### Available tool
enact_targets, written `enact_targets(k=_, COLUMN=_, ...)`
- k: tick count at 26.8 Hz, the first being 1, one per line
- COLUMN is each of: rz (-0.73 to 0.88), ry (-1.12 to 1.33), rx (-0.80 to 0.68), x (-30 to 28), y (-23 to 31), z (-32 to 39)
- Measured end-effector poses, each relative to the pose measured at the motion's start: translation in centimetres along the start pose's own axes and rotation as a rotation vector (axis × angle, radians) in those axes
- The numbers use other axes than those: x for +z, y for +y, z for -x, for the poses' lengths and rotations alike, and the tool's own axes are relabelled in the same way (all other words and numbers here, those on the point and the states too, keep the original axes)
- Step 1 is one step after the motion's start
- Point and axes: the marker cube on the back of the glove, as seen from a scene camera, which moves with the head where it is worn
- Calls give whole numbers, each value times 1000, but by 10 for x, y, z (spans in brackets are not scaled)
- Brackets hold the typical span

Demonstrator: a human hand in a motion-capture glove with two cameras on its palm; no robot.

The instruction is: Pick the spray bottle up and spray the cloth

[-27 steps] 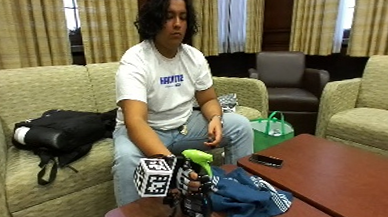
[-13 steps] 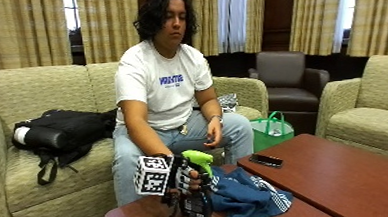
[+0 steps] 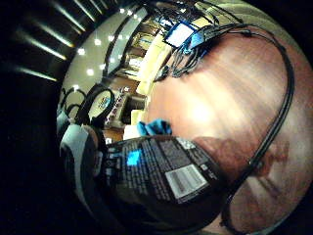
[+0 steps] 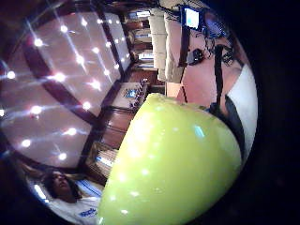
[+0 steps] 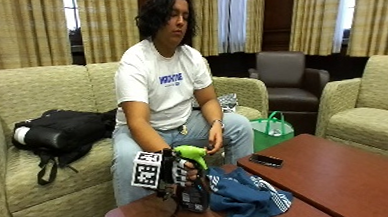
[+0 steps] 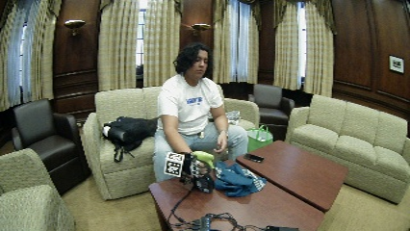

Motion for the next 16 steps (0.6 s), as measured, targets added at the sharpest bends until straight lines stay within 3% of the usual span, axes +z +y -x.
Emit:
enact_targets(k=9, rz=50, ry=61, rx=-205, x=-46, y=8, z=76)
enact_targets(k=16, rz=141, ry=262, rx=-182, x=-63, y=-20, z=145)
